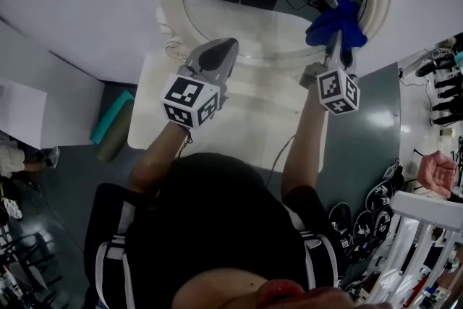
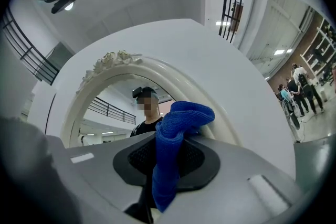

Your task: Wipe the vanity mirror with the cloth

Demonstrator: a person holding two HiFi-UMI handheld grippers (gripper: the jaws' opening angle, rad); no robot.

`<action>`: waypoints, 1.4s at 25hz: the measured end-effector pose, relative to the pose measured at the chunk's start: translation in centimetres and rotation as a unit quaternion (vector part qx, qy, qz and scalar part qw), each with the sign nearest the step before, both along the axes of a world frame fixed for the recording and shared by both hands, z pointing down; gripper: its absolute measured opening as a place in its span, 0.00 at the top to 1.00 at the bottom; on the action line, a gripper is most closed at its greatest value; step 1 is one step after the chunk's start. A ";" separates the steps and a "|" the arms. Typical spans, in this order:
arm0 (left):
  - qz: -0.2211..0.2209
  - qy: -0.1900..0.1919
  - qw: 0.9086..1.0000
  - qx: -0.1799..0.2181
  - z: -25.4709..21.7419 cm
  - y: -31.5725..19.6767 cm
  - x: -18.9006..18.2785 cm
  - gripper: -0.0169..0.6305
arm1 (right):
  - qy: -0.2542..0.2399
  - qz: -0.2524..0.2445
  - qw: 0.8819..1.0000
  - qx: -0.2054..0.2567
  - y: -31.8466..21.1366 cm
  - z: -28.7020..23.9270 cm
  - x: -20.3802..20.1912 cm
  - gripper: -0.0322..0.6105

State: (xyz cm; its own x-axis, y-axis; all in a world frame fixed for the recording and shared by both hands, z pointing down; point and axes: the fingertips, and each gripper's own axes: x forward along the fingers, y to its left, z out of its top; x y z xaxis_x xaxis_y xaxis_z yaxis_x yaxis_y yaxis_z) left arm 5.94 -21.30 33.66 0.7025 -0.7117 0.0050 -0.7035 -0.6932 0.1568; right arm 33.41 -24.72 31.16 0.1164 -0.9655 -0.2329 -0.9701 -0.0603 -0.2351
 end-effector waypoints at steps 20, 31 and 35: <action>-0.002 0.009 1.000 -0.020 1.4 -0.6 0.3 0.96 | -0.002 -0.007 0.999 0.043 -1.8 -2.3 1.3 0.84; -0.008 0.020 0.999 -0.028 2.0 -0.5 -0.5 0.96 | 0.025 -0.044 0.995 0.088 -3.1 -7.6 -2.5 0.84; -0.013 0.022 0.999 -0.032 2.3 -0.7 -1.1 0.96 | 0.032 -0.056 0.993 0.094 -3.6 -8.6 -4.1 0.84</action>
